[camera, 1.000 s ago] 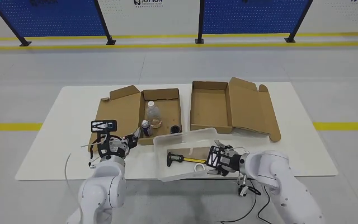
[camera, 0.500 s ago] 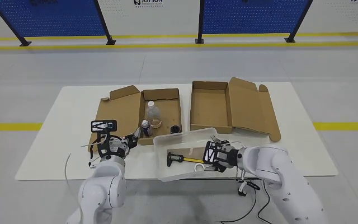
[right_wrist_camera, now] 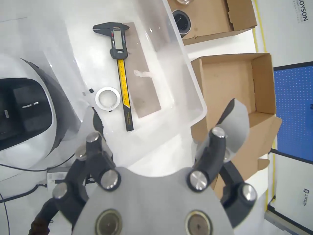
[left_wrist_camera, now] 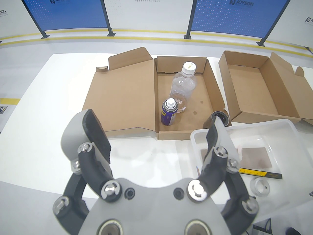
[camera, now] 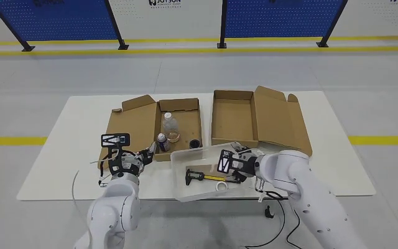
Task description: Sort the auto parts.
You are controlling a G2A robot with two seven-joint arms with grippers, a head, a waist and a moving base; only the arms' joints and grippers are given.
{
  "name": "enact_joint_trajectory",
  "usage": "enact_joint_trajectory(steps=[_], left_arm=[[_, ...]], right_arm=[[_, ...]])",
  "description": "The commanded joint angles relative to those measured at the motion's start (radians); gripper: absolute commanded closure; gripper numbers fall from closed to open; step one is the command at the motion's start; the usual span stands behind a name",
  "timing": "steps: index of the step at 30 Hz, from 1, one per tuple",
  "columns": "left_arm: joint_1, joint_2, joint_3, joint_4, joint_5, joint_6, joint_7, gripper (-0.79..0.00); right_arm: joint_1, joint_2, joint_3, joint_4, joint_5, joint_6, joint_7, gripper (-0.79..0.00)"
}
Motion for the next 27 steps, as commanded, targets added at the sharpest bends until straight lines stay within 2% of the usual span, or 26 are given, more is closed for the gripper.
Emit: enact_joint_trajectory(steps=[1, 12, 27], left_arm=[[0.0, 0.0, 0.0, 0.0, 0.0, 0.0, 0.0, -0.785], [0.0, 0.0, 0.0, 0.0, 0.0, 0.0, 0.0, -0.785], [0.0, 0.0, 0.0, 0.0, 0.0, 0.0, 0.0, -0.785]], right_arm=[[0.007, -0.001, -0.011, 0.018, 0.009, 0.0, 0.007, -0.785], [0.048, -0.002, -0.044, 0.053, 0.061, 0.004, 0.078, -0.785], [0.05, -0.002, -0.045, 0.05, 0.066, 0.005, 0.08, -0.785]])
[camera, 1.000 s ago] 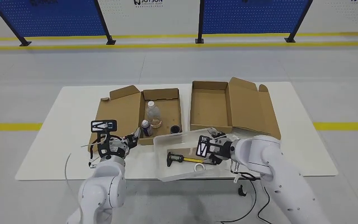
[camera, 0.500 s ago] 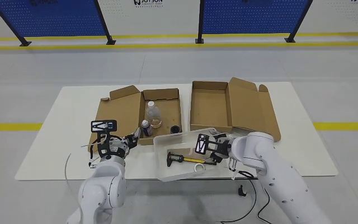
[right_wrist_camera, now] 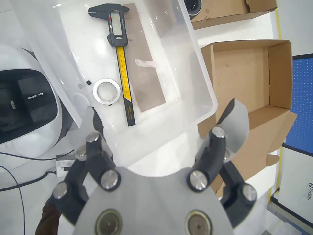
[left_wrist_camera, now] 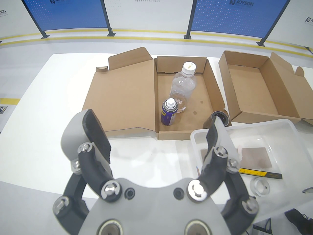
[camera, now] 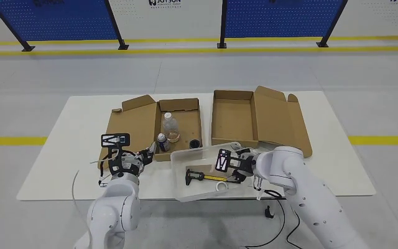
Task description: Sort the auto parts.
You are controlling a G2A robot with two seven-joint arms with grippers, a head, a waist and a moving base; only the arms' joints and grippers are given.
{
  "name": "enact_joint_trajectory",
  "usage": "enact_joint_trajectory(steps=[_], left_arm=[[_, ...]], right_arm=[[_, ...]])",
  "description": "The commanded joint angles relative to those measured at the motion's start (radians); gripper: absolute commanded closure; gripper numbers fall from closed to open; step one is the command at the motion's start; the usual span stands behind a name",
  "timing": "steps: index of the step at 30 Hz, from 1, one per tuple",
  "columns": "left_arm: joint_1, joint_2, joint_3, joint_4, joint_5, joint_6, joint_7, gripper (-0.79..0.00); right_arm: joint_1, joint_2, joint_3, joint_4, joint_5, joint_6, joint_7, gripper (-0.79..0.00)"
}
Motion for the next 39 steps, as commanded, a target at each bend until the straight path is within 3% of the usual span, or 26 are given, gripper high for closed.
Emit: enact_joint_trajectory(steps=[1, 14, 25, 28, 29, 30, 39], left_arm=[[0.0, 0.0, 0.0, 0.0, 0.0, 0.0, 0.0, -0.785], [0.0, 0.0, 0.0, 0.0, 0.0, 0.0, 0.0, -0.785], [0.0, 0.0, 0.0, 0.0, 0.0, 0.0, 0.0, -0.785], [0.0, 0.0, 0.0, 0.0, 0.0, 0.0, 0.0, -0.785], [0.0, 0.0, 0.0, 0.0, 0.0, 0.0, 0.0, -0.785], [0.0, 0.0, 0.0, 0.0, 0.0, 0.0, 0.0, -0.785], [0.0, 0.0, 0.0, 0.0, 0.0, 0.0, 0.0, -0.785]], right_arm=[[0.0, 0.0, 0.0, 0.0, 0.0, 0.0, 0.0, -0.785], [0.015, -0.004, -0.025, 0.006, 0.02, 0.012, -0.013, -0.785], [0.187, -0.029, -0.183, 0.09, 0.218, 0.193, 0.265, -0.785], [0.243, -0.03, -0.246, 0.132, 0.271, 0.24, 0.313, -0.659], [0.259, -0.03, -0.262, 0.147, 0.289, 0.249, 0.322, -0.52], [0.274, -0.03, -0.279, 0.161, 0.303, 0.255, 0.327, -0.431], [0.346, -0.036, -0.394, 0.247, 0.369, 0.264, 0.337, -0.388]])
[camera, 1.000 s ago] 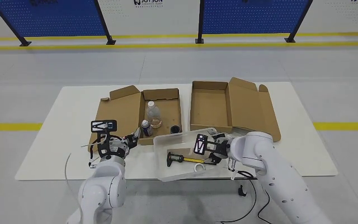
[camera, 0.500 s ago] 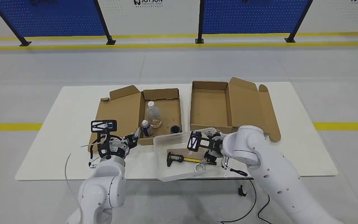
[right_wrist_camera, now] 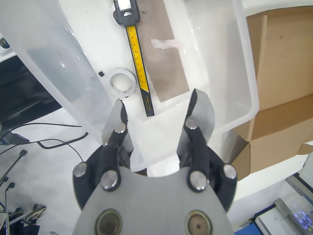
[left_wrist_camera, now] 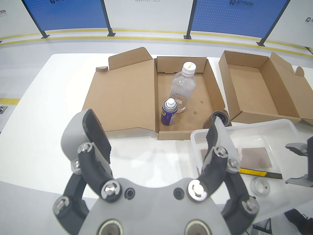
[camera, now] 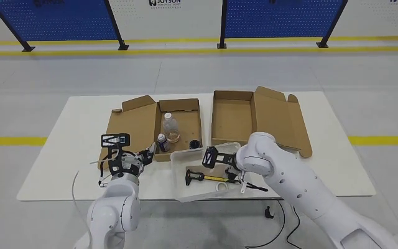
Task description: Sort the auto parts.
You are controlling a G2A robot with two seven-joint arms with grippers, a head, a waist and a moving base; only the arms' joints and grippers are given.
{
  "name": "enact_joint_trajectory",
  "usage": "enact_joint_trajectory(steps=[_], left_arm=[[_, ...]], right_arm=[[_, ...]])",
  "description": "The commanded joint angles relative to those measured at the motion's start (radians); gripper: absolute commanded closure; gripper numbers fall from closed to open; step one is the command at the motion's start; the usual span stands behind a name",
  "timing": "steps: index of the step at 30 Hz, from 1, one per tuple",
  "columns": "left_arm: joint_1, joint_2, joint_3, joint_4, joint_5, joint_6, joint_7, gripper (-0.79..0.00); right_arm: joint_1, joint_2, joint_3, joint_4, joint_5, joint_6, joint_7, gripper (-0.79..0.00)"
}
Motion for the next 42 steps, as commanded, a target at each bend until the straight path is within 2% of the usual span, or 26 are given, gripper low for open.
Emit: enact_joint_trajectory(steps=[1, 5, 10, 13, 22, 42], left_arm=[[0.0, 0.0, 0.0, 0.0, 0.0, 0.0, 0.0, -0.785], [0.0, 0.0, 0.0, 0.0, 0.0, 0.0, 0.0, -0.785], [0.0, 0.0, 0.0, 0.0, 0.0, 0.0, 0.0, -0.785], [0.0, 0.0, 0.0, 0.0, 0.0, 0.0, 0.0, -0.785], [0.0, 0.0, 0.0, 0.0, 0.0, 0.0, 0.0, -0.785], [0.0, 0.0, 0.0, 0.0, 0.0, 0.0, 0.0, -0.785]], right_arm=[[0.006, -0.001, -0.023, 0.021, 0.017, -0.007, -0.006, -0.385], [0.016, -0.006, -0.054, 0.061, 0.039, -0.013, -0.013, -0.314], [0.025, -0.016, -0.079, 0.106, 0.043, -0.015, -0.02, -0.305], [0.028, -0.022, -0.09, 0.126, 0.047, -0.018, -0.024, -0.212], [0.037, -0.046, -0.132, 0.163, 0.055, -0.019, -0.033, -0.234], [0.071, -0.104, -0.205, 0.246, 0.055, -0.017, -0.049, -0.135]])
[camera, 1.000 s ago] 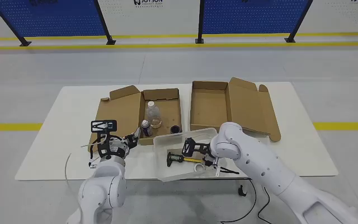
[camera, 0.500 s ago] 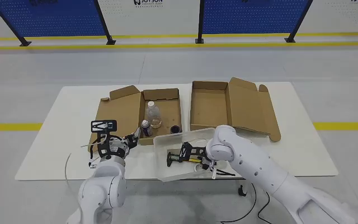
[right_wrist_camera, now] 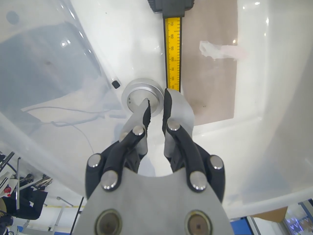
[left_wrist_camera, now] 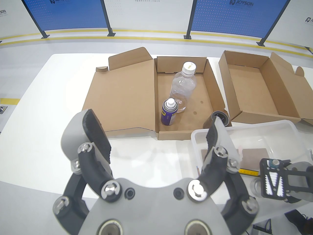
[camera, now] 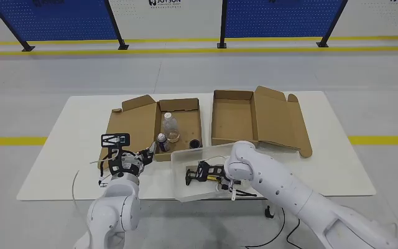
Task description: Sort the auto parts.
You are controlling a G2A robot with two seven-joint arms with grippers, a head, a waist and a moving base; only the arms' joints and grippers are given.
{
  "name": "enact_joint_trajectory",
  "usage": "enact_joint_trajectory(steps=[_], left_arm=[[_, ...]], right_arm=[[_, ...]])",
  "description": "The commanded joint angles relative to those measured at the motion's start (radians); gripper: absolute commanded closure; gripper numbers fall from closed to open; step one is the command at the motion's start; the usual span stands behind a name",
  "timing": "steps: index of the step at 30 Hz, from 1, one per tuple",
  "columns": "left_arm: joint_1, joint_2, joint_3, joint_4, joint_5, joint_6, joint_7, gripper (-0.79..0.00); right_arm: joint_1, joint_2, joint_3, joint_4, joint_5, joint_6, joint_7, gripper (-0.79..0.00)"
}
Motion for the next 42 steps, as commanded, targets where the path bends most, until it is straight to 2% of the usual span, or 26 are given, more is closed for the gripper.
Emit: enact_joint_trajectory(steps=[1, 15, 32, 42], left_arm=[[0.0, 0.0, 0.0, 0.0, 0.0, 0.0, 0.0, -0.785], [0.0, 0.0, 0.0, 0.0, 0.0, 0.0, 0.0, -0.785], [0.0, 0.0, 0.0, 0.0, 0.0, 0.0, 0.0, -0.785], [0.0, 0.0, 0.0, 0.0, 0.0, 0.0, 0.0, -0.785]], right_arm=[[0.003, -0.005, -0.004, 0.009, 0.001, 0.001, 0.0, -0.139], [0.008, -0.019, -0.006, 0.062, -0.011, 0.001, -0.012, -0.169], [-0.001, -0.033, -0.016, 0.068, -0.034, 0.001, -0.02, -0.166], [0.003, -0.026, 0.014, 0.082, -0.047, 0.006, -0.02, -0.185]])
